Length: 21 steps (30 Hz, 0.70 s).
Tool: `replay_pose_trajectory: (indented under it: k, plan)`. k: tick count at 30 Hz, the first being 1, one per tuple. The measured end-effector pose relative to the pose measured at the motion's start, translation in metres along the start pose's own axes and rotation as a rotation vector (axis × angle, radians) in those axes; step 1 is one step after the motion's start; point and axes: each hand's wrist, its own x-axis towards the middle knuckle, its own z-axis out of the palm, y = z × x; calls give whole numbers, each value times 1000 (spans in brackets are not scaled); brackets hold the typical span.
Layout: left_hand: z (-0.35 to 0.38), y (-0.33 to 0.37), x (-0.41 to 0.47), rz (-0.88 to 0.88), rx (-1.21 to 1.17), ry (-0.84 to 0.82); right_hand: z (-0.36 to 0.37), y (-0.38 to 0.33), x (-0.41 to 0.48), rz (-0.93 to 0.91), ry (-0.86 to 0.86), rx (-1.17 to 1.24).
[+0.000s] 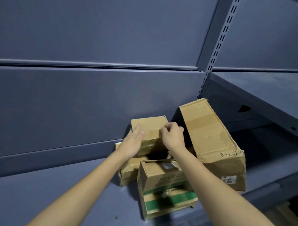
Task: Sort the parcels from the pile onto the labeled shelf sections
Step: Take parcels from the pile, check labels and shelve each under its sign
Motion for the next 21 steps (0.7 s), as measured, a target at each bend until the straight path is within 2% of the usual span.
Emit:
replay_pose_trajectory:
  k: [7, 11, 13, 17, 21]
  plan:
    - [-46, 27, -105, 67, -110, 224, -22, -28, -80, -228, -48, 149]
    - [-48, 15, -188, 41, -231, 259, -37, -16, -149, -325, -145, 168]
    - [-38, 5, -225, -21, -252, 258, -40, 0, -184, -350, -202, 168]
    - [-20, -9, -266, -122, -127, 249, -37, 31, -225, -295, -354, 142]
    - [-20, -8, -284, -105, -133, 387, -39, 33, -231, -336, -514, 81]
